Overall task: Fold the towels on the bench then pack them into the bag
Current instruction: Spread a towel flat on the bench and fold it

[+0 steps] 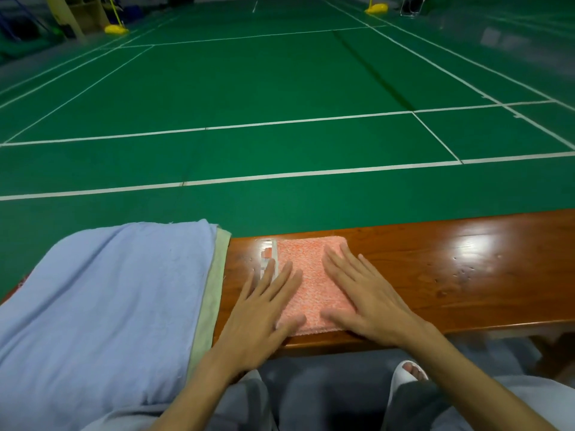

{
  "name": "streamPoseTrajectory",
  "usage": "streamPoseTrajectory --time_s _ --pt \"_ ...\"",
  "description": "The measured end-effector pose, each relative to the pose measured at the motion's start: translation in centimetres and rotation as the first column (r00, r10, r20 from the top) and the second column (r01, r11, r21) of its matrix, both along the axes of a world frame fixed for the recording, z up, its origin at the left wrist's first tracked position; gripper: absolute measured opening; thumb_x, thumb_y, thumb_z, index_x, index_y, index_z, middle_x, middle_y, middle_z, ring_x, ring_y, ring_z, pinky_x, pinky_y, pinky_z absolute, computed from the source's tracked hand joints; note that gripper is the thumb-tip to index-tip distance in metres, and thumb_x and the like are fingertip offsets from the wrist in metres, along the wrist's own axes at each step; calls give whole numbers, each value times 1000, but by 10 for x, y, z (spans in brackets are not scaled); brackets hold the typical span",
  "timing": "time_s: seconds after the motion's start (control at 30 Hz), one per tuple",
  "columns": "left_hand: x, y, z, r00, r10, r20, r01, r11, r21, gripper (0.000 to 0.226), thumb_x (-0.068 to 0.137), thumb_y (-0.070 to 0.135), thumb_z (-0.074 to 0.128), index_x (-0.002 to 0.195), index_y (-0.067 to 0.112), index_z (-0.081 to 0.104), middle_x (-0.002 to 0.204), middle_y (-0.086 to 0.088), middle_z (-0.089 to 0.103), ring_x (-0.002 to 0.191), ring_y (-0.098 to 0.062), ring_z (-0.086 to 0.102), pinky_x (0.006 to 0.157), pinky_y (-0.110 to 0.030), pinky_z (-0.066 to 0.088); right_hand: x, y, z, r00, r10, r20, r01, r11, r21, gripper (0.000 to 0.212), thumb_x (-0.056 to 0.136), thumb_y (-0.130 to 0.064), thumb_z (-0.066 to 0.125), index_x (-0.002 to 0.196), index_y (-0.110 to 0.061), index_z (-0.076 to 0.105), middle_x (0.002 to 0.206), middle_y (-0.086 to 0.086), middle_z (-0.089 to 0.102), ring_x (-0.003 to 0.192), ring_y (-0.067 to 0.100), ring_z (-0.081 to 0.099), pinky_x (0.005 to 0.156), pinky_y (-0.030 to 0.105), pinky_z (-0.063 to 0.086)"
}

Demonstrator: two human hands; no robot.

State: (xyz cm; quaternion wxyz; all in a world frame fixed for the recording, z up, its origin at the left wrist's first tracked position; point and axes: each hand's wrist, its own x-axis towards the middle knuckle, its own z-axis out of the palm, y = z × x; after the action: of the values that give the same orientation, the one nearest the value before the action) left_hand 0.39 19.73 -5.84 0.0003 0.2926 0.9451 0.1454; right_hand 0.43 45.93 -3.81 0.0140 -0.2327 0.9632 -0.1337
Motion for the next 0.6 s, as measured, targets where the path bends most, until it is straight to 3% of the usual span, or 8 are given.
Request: streamPoseTrajectory --time_s 0.07,0.1,0.13,0.2,0.3,0.43,0.5,0.6 --pt "10 -8 -6 999 -44 13 44 999 -19 97 89 86 39 163 40 -3 170 18 -14 156 -11 -19 128 -44 -10 18 2 0 995 69 76 -75 993 87 115 84 -85 45 161 -24 -14 167 -8 -26 152 11 -29 127 39 -8" --pt "12 -11 -10 998 -56 -11 56 998 -35 102 86 86 48 163 39 1 171 17 -8 157 -12 -15 129 -45 -5 25 4 -5 994 81 72 -89 989 121 122 81 -77 60 162 -22 -13 167 -5 -25 153 14 -27 126 38 -8" --pt "13 -14 -15 996 -68 -50 65 997 -49 102 85 83 55 164 39 8 171 15 1 159 -14 -8 129 -46 4 30 6 -11 996 89 14 -90 987 134 126 77 -66 74 163 -20 -4 170 0 -15 156 18 -16 126 40 0" --pt "15 -15 -17 990 -75 -121 73 997 -24 87 85 75 62 159 39 33 167 14 26 158 -16 15 124 -46 25 35 9 -18 993 83 -88 -76 994 84 112 68 -52 88 158 -18 33 166 4 28 155 25 21 121 45 27" --pt "11 -13 -4 989 -54 -140 70 991 115 54 83 61 71 133 41 66 144 21 58 132 -10 47 101 -40 49 33 16 -6 993 43 -111 -48 998 -45 61 72 -44 86 128 -29 69 138 -9 64 135 16 53 108 41 48" --pt "2 -9 21 992 12 123 -66 891 450 24 93 54 68 108 39 77 103 34 68 101 -2 55 82 -29 49 24 25 23 982 -78 171 132 935 -330 38 74 -42 65 108 -31 77 104 -16 69 94 3 63 79 35 57" --pt "-2 -4 32 944 49 326 -216 839 499 24 89 57 66 97 37 76 99 31 67 95 -3 58 80 -23 51 17 27 31 966 -38 255 162 860 -483 24 79 -39 64 98 -28 74 88 -9 69 79 10 64 67 38 55" --pt "-12 3 30 862 101 496 -397 742 540 42 86 59 63 86 19 76 85 7 75 77 -14 69 68 -32 56 1 23 27 973 -81 215 193 796 -574 3 94 -24 66 93 -26 67 84 -7 67 76 12 61 66 37 49"
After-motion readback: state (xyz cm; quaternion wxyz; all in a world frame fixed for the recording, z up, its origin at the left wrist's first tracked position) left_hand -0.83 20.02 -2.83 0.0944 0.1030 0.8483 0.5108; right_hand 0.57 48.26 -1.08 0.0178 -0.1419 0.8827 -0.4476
